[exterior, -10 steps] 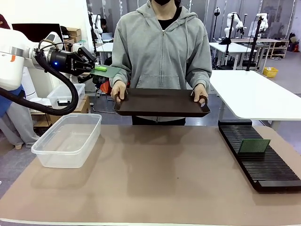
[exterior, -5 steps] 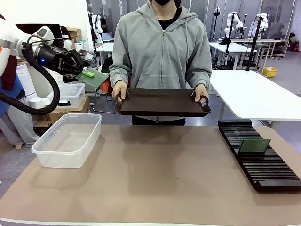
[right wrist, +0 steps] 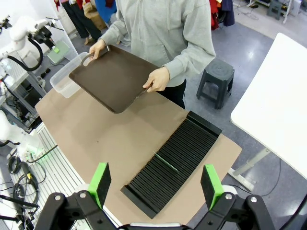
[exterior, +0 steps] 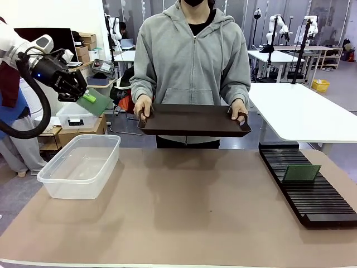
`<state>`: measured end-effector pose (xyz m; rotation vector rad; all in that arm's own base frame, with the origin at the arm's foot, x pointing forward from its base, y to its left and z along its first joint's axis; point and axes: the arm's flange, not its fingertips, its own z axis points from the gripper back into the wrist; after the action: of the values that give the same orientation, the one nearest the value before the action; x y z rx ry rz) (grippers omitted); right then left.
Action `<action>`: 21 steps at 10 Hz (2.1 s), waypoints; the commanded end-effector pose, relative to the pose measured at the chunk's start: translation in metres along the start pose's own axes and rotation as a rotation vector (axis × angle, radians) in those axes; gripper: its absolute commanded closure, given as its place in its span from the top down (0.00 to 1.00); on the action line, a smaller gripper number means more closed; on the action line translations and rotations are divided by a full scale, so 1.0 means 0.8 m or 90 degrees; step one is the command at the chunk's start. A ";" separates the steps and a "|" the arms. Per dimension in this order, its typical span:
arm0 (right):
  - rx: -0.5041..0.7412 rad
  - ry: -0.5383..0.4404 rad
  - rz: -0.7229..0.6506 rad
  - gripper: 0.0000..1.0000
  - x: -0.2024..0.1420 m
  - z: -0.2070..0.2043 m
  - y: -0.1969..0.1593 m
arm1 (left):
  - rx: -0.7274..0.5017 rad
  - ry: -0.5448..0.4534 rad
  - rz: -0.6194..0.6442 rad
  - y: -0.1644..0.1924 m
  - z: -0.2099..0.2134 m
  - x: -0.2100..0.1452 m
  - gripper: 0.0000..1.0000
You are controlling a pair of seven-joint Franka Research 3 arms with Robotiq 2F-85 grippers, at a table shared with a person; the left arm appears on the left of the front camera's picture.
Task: Sort PCBs into racks and boxes based on the side picked up.
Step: If the short side of the Blank PCB is picked up, insert it into the PCB Rack ; if the long side is picked up, place it in the Organizing box.
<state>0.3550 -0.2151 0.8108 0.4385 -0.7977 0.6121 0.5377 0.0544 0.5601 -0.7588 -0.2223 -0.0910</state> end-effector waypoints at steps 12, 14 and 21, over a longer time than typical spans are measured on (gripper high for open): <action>0.008 -0.004 -0.001 1.00 -0.001 0.000 0.002 | 0.184 0.083 -0.058 0.097 -0.105 0.003 0.03; 0.008 -0.004 -0.001 1.00 -0.001 0.000 0.002 | 0.186 0.079 -0.041 0.098 -0.106 0.002 0.03; 0.008 -0.004 -0.001 1.00 -0.001 0.000 0.002 | 0.272 0.077 0.009 0.159 -0.178 -0.002 0.03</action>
<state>0.3550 -0.2151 0.8108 0.4384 -0.7978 0.6121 0.5841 0.0491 0.3773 -0.3383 -0.1198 -0.0746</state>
